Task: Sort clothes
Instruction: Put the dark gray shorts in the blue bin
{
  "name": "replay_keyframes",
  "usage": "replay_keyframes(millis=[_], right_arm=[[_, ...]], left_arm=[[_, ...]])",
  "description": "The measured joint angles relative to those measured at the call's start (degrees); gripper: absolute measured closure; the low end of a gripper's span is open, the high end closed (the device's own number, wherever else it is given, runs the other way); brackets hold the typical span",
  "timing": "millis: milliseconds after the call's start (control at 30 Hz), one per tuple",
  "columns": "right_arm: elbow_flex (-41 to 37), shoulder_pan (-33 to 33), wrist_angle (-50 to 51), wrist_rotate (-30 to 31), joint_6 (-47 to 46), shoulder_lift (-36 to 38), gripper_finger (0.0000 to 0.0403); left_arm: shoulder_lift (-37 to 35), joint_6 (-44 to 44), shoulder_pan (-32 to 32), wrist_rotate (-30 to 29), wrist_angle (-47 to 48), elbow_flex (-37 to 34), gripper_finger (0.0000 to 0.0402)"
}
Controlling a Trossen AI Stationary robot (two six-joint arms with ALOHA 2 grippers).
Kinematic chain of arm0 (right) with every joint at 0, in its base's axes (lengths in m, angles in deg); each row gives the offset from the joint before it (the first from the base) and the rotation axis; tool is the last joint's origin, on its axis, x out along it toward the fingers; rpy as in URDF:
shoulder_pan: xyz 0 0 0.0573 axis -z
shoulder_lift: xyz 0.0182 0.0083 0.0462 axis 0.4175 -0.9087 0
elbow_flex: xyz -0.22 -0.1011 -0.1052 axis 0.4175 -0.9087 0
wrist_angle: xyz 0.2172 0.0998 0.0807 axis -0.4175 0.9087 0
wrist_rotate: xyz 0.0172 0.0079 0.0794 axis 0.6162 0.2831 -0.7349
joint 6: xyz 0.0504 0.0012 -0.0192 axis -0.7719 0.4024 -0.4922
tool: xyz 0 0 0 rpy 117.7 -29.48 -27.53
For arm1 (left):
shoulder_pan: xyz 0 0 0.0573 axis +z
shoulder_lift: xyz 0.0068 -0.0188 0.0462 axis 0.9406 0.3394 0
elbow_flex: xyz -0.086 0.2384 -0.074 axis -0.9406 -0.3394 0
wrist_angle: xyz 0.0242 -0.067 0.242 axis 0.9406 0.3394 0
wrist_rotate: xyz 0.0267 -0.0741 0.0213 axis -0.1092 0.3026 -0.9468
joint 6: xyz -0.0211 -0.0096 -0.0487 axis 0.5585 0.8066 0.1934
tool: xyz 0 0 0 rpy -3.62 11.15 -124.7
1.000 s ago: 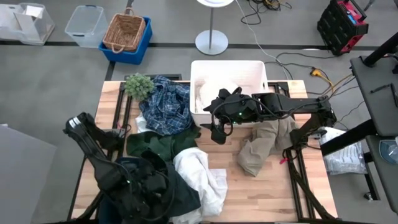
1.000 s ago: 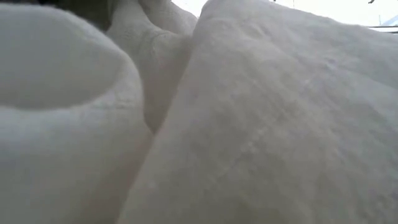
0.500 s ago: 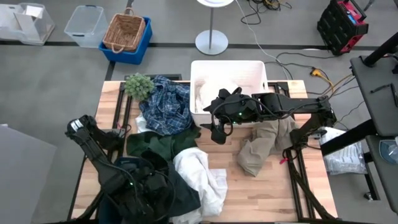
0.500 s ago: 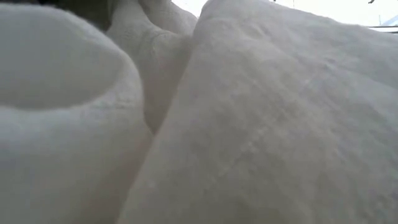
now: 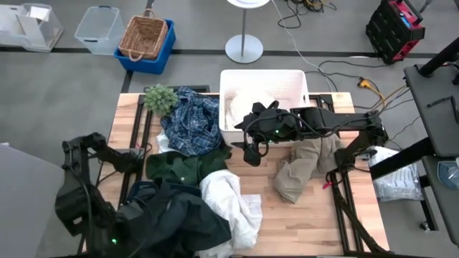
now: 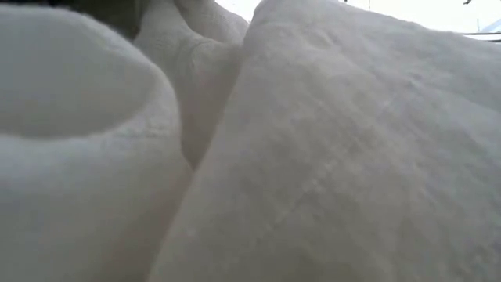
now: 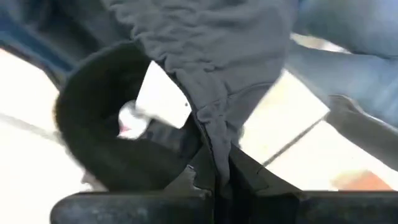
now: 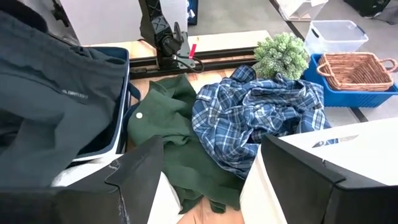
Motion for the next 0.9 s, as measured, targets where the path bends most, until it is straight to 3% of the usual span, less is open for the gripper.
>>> replay_keyframes(millis=[200,300,500,700,800,900], right_arm=[[-1.2,0.0,-1.0,0.0,0.3,0.0,0.0131],[-1.8,0.0,-1.3,0.0,-0.2,0.0,0.0133],[-2.0,0.0,-1.2,0.0,-0.7,0.0,0.0144],[-2.0,0.0,-1.2,0.1,-0.7,0.0,0.0147],[-2.0,0.0,-1.1,0.1,-0.8,0.0,0.0142],[-2.0,0.0,-1.0,0.1,-0.8,0.0,0.0138]], left_arm=[[0.0,-9.4,4.0,-9.7,0.0,-6.5,0.0401],[0.1,-11.7,7.5,-10.0,0.1,-13.9,0.0401],[-0.2,-15.0,11.8,-17.2,-7.1,-27.6,0.0401],[-0.7,-20.1,13.3,-14.8,-30.1,-41.0,0.0401],[-0.7,-17.9,12.9,-11.6,-42.7,-48.5,0.0401],[-0.8,-14.6,12.0,-10.3,-49.3,-53.8,0.0401]])
